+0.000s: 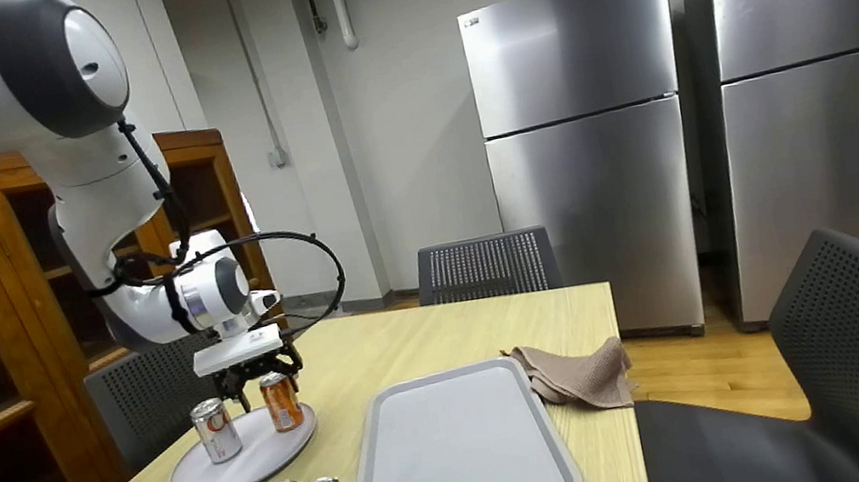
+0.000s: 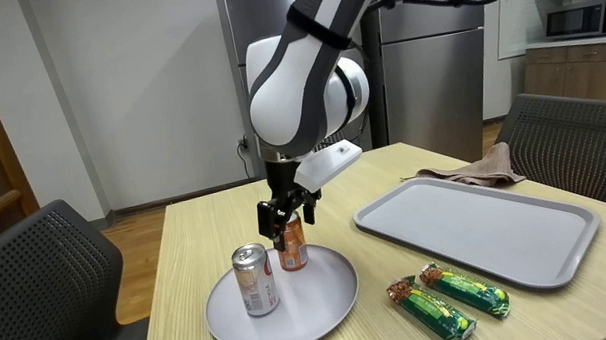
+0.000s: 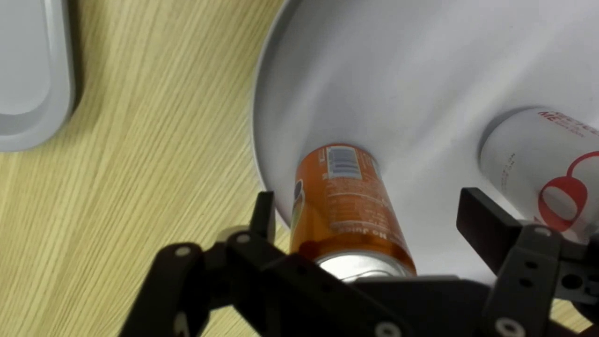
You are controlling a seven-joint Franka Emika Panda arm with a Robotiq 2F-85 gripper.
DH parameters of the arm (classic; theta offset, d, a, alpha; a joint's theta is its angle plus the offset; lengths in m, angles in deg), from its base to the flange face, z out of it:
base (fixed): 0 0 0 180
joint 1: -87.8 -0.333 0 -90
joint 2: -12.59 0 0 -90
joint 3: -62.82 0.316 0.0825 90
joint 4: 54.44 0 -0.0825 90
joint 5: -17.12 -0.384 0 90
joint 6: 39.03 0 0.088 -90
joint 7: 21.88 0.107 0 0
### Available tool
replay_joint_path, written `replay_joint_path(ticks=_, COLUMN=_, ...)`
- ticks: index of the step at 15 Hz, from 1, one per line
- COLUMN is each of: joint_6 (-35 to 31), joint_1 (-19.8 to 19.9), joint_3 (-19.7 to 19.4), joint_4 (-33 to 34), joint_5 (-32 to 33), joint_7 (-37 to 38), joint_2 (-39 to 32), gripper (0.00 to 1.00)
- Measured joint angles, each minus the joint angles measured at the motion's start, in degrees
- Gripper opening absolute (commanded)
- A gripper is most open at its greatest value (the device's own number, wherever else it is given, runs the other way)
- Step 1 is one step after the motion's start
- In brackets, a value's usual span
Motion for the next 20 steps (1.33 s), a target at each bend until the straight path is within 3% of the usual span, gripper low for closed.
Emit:
replay_joint_path(ticks=3, joint_6=0.81, joint_1=-0.26, joint_3=-0.03, joint_4=2.96, joint_5=0.00, joint_7=-0.01, joint_2=-1.90, gripper=1.00)
replay_joint_path(ticks=4, joint_6=1.06, joint_1=-0.36, joint_3=-0.03, joint_4=3.79, joint_5=0.00, joint_7=-0.03, joint_2=-2.39, gripper=0.75)
replay_joint_path(ticks=5, joint_6=1.33, joint_1=-0.47, joint_3=-0.04, joint_4=4.52, joint_5=0.00, joint_7=-0.04, joint_2=-2.83, gripper=0.74)
replay_joint_path(ticks=8, joint_6=1.72, joint_1=-0.57, joint_3=-0.05, joint_4=5.92, joint_5=0.00, joint_7=-0.46, joint_2=-3.58, gripper=0.49)
replay_joint_path(ticks=10, joint_6=1.76, joint_1=-0.57, joint_3=-0.21, joint_4=6.33, joint_5=0.00, joint_7=-0.62, joint_2=-3.74, gripper=0.38)
replay_joint_path(ticks=20, joint_6=1.32, joint_1=0.98, joint_3=-0.33, joint_4=6.20, joint_5=-0.48, joint_7=-1.51, joint_2=-1.82, gripper=0.38)
